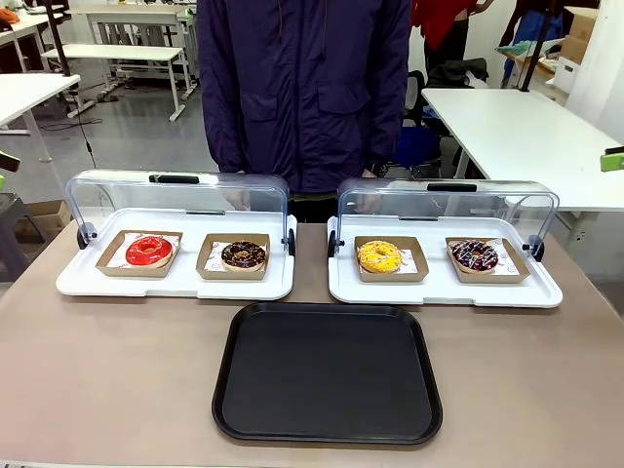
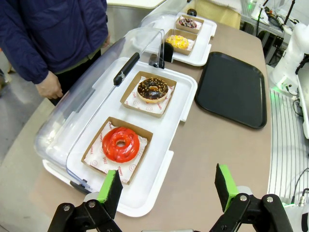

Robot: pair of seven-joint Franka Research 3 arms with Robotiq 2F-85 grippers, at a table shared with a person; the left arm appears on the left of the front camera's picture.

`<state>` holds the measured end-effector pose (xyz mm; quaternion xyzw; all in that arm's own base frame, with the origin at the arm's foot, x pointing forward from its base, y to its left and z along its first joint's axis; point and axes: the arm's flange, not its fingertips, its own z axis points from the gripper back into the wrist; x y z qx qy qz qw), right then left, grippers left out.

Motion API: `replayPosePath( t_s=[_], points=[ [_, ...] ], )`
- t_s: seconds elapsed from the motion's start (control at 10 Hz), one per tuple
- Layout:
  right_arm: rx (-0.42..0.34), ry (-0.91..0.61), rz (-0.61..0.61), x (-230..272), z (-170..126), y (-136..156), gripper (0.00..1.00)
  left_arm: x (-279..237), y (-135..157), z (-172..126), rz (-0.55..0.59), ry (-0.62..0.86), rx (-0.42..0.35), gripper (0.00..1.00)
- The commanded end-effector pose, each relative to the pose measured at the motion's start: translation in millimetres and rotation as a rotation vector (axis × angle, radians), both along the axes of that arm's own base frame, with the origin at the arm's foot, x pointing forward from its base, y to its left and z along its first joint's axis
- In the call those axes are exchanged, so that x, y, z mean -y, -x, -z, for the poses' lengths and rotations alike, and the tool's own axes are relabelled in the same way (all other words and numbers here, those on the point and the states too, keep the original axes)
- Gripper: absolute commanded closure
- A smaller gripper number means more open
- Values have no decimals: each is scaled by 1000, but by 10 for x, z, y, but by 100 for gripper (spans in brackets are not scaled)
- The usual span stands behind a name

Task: Move the first donut from the left to the tray.
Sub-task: Pick up the Paper togo box containing the Donut indicated by the person and place it on the Handle tray.

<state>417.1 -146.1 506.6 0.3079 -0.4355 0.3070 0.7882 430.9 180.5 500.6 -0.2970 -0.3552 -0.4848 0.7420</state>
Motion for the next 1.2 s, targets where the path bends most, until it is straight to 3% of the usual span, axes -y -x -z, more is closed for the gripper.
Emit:
replayPosePath(
  t_s=[0.0,1.1],
  points=[
    [20,-16,-2,-7,-7,-23,0,10,9,-2,5,9,7,0],
    [20,-16,-2,-7,-7,-23,0,10,9,-2,5,9,7,0]
  ],
)
